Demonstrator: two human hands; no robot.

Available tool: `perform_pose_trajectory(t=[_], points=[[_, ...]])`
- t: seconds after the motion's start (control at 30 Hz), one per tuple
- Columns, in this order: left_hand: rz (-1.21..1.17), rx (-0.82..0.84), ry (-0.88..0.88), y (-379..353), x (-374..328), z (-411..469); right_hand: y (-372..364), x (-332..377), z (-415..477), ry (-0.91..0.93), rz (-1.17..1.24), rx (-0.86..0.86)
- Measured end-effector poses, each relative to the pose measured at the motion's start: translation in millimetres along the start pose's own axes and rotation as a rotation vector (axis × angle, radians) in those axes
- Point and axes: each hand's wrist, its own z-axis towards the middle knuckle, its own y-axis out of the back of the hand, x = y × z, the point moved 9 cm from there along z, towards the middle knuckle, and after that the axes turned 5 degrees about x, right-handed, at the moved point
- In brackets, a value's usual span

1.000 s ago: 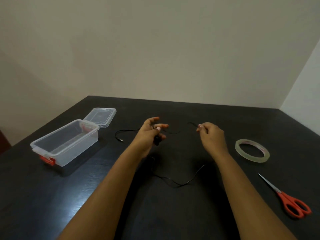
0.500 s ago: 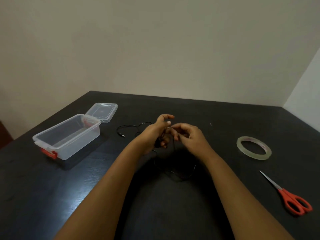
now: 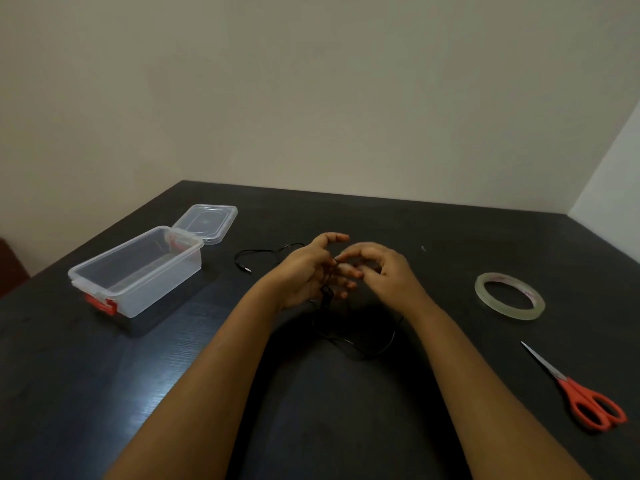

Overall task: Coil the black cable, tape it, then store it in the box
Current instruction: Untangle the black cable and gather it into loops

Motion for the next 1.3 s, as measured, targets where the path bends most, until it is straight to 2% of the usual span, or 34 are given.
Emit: perform_pose_trajectory(t=[0.1, 0.17, 0.23, 0.3, 0.37, 0.43, 0.53, 0.63, 0.77, 0.93, 1.0, 1.07, 1.3], points=[[0.006, 0.002, 0.024, -0.4, 2.3, 1.5, -3.5, -2.9, -0.9, -0.044, 0.067, 0.044], [-0.001, 0.009, 0.009, -0.2, 2.3, 2.8, -5.1, -2.5, -2.9, -0.041, 0.034, 0.077], [-0.004, 0.02, -0.011, 0.2, 2.5, 5.0, -5.3, -0.9, -3.4, -0.012, -0.098, 0.076], [0.038, -0.011, -0.018, 2.2, 2.3, 5.4, -1.8, 0.9, -2.5, 0.028, -0.257, 0.009], [0.072, -0.111, -0.064, 10.4, -3.6, 4.7, 10.2, -1.8, -2.7, 0.033, -0.28, -0.112], [0.019, -0.304, -0.144, 33.3, -12.7, 0.9, 39.3, -14.7, -8.3, -0.05, -0.099, -0.322], [-0.228, -0.662, -0.247, 82.3, -16.7, -17.8, 86.2, -54.9, -33.6, -0.256, 0.39, -0.712], [-0.408, -0.816, -0.289, 106.2, -10.0, -32.3, 102.7, -89.7, -56.3, -0.402, 0.768, -0.95], [-0.486, -1.022, -0.295, 126.9, 1.6, -50.3, 109.1, -107.2, -73.0, -0.424, 0.966, -1.116], [-0.65, -1.237, -0.305, 150.2, 17.8, -73.4, 117.8, -109.1, -90.3, -0.417, 1.016, -1.279], [-0.536, -1.249, -0.285, 148.1, 13.6, -74.1, 114.4, -107.2, -88.8, -0.441, 0.997, -1.254], [-0.289, -1.178, -0.248, 137.0, 2.0, -63.7, 107.7, -103.1, -80.5, -0.461, 0.956, -1.173], [0.357, -0.718, -0.297, 57.1, -21.3, -8.3, 63.6, -69.0, -40.9, -0.471, 0.788, -0.756]])
